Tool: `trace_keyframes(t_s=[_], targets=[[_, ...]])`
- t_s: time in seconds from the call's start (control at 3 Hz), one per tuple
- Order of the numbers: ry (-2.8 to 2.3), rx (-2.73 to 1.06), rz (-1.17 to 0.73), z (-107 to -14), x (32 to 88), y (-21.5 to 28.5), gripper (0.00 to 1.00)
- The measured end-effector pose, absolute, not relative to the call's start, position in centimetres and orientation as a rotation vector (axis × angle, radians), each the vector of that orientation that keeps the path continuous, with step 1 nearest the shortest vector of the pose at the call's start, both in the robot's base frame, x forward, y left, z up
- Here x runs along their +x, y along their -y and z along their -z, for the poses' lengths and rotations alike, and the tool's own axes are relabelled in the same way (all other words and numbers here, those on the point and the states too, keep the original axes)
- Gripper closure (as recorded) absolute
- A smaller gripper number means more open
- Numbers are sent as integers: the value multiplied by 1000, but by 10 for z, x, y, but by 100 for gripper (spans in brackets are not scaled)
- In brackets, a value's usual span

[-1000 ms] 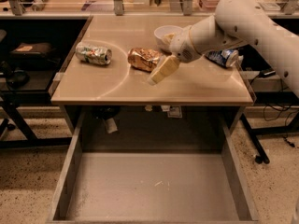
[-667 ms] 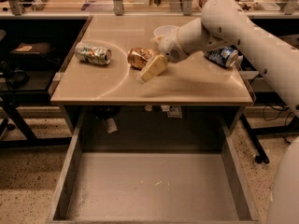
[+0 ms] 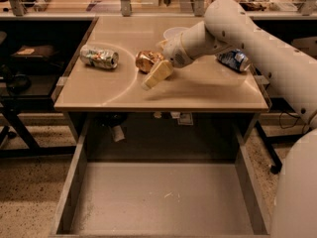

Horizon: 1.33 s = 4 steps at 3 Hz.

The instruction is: Place orange can into top drawer

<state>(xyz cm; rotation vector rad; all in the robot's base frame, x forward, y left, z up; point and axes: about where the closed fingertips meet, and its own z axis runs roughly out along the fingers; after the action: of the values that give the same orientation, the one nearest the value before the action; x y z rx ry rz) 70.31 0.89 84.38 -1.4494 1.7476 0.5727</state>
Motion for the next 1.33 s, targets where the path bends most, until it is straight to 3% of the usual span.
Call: trace_keyframes(t_s=[0.33, 0.67, 1.33], targets=[[-1759, -1455, -553, -835, 705, -8, 0], [-1759, -1455, -553, -835, 705, -8, 18], [-1759, -1455, -553, -835, 705, -8, 66]])
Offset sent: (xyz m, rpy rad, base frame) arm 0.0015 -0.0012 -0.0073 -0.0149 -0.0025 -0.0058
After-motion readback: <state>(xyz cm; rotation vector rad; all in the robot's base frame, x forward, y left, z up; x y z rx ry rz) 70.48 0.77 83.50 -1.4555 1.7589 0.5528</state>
